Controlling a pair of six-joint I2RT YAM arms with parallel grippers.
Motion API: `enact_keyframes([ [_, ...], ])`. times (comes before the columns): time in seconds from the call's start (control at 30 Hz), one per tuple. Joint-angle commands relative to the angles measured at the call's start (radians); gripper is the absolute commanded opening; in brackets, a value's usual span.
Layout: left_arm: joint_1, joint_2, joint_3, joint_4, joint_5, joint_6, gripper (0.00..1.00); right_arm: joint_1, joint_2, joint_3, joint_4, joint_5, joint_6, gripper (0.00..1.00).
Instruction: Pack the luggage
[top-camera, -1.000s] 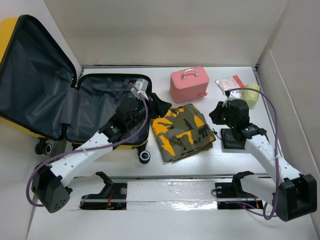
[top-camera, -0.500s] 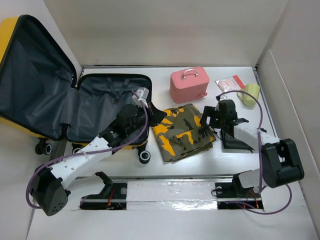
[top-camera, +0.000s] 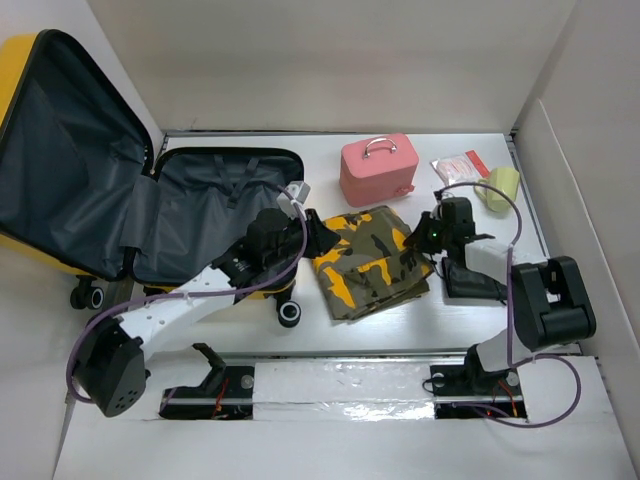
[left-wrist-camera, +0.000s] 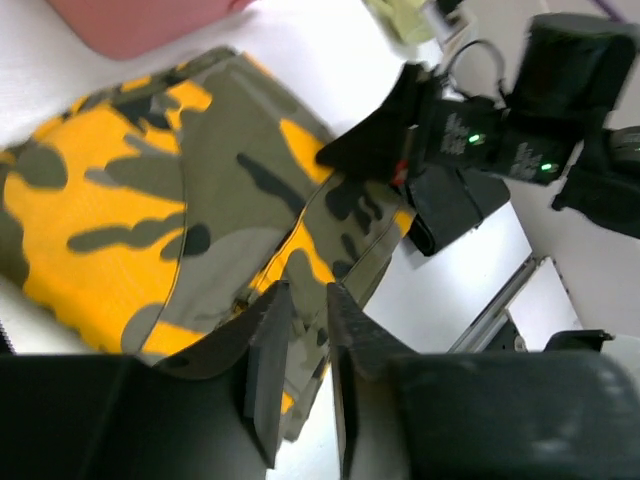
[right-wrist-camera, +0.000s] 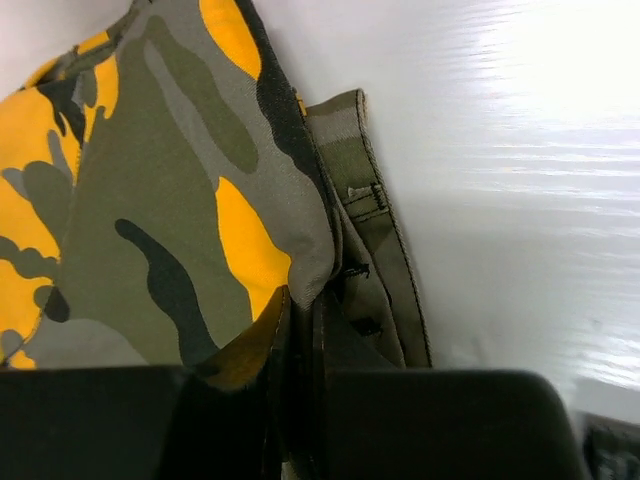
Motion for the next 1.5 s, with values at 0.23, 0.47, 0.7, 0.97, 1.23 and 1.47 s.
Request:
enact_keyframes([
  [0.23, -0.120, 0.127, 0.078, 0.012, -0.082, 0.032, 0.43, -0.168, -0.179, -0.095, 0.058, 0.020, 0.023, 0.14],
  [0.47, -0.120, 0.175, 0.102, -0.127, -0.207, -0.029, 0.62, -0.168, -0.237, -0.075, 0.038, 0.000, 0.017, 0.91],
  [0.7, -0.214, 0.236, 0.167, -0.071, -0.173, -0.012, 0.68, -0.168, -0.468, -0.064, -0.046, 0.127, 0.010, 0.86],
  [0.97, -0.335, 0.316, 0.274, -0.043, -0.161, 0.071, 0.58, -0.326, -0.559, -0.084, -0.063, 0.266, 0.076, 0.01],
  [1.23, -0.335, -0.065, 0.150, -0.104, -0.216, 0.114, 0.54, -0.429, -0.220, 0.087, 0.035, 0.074, 0.056, 0.55],
  [1.47, -0.335, -0.291, 0.151, -0.294, -0.290, 0.126, 0.57, -0.256, 0.214, 0.596, -0.219, 0.291, -0.052, 0.64],
])
